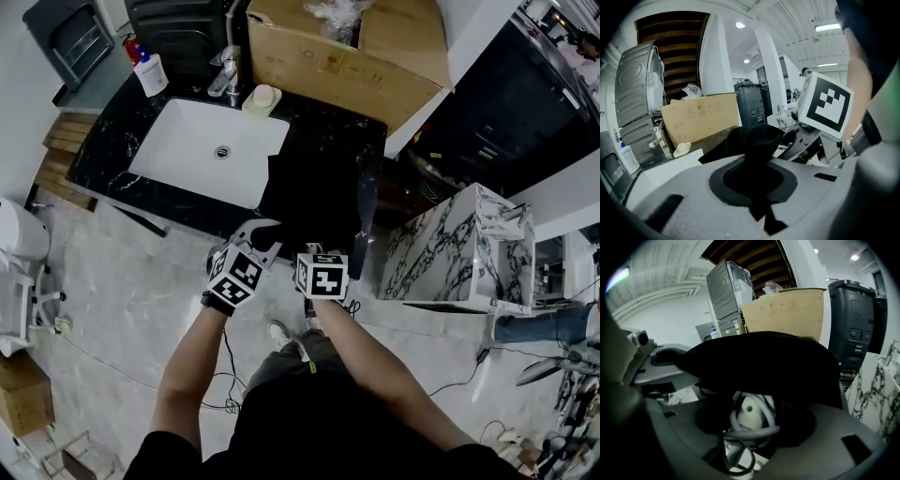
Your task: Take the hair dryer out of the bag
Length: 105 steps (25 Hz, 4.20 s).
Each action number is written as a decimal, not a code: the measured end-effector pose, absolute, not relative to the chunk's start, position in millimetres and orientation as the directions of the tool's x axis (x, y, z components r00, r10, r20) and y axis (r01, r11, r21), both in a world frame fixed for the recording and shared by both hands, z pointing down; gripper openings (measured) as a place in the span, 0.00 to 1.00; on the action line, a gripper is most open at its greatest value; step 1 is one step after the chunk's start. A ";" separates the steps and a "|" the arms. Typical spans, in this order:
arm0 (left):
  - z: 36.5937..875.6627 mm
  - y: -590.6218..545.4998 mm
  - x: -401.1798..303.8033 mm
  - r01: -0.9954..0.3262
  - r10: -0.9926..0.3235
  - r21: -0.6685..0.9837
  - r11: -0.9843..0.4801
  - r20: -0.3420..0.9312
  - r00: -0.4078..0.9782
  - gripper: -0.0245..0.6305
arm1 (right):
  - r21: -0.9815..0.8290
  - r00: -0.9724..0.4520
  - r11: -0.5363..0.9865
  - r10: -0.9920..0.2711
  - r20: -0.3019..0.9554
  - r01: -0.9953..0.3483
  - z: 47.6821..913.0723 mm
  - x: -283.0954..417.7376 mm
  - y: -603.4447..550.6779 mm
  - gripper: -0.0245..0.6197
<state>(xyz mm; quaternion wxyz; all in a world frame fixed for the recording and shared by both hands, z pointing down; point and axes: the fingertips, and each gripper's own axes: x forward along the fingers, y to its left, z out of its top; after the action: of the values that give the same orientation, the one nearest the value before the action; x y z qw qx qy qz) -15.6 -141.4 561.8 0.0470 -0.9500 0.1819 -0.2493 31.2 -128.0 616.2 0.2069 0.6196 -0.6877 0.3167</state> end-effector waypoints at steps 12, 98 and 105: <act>571.3 -155.6 -22.6 -0.394 -0.408 -0.132 -0.910 0.459 0.789 0.09 | -0.293 -0.324 0.180 -0.747 0.580 -0.939 594.6 35.1 -121.4 0.45; 521.9 -233.7 1.2 -0.469 -0.451 -0.037 -0.882 0.350 0.821 0.09 | -0.398 -0.570 0.427 -0.727 0.383 -0.812 530.1 41.0 -70.1 0.46; 528.4 -218.7 7.1 -0.410 -0.384 -0.003 -0.912 0.357 0.851 0.09 | -0.471 -0.618 0.443 -0.714 0.329 -0.763 510.3 44.9 -51.8 0.46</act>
<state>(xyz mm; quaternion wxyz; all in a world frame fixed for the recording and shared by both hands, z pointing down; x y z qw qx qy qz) 7.1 -218.7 528.4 -0.0367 -0.9615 0.2065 -0.1778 44.9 -51.8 510.3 0.0410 0.4352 -0.8485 0.2984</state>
